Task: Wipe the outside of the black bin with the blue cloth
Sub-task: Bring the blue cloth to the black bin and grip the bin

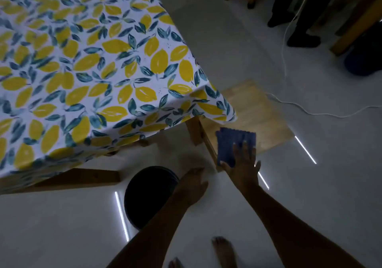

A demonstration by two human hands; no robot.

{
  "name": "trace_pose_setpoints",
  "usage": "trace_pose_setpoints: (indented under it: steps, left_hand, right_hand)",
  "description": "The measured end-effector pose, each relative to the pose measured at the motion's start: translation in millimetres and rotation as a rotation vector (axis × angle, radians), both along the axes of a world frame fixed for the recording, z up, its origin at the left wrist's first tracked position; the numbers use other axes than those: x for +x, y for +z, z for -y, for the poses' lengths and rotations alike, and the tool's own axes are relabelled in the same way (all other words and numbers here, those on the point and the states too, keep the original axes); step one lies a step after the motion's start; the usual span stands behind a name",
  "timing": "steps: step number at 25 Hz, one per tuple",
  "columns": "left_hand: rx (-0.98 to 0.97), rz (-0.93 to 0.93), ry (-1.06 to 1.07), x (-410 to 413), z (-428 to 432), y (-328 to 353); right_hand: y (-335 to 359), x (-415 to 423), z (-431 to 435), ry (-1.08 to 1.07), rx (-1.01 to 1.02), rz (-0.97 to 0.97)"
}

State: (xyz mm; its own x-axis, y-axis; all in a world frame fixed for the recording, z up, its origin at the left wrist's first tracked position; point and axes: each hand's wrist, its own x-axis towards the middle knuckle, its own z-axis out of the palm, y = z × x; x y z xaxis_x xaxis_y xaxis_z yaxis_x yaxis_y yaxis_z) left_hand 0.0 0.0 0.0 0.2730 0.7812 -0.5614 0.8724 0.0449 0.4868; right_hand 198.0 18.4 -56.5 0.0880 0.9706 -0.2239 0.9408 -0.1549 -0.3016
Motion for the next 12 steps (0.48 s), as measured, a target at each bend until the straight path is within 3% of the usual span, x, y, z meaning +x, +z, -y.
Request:
trace_pose_setpoints:
  steps: [7,12]
  left_hand:
    - [-0.030,0.047,0.100,-3.6,-2.8,-70.8]
    - [-0.047,0.033,0.116,-28.9,26.8,-91.1]
  right_hand:
    - [-45.5,-14.6,-18.9,-0.087,0.156,0.121]
    - [-45.5,7.2,-17.0,0.109,0.422,-0.068]
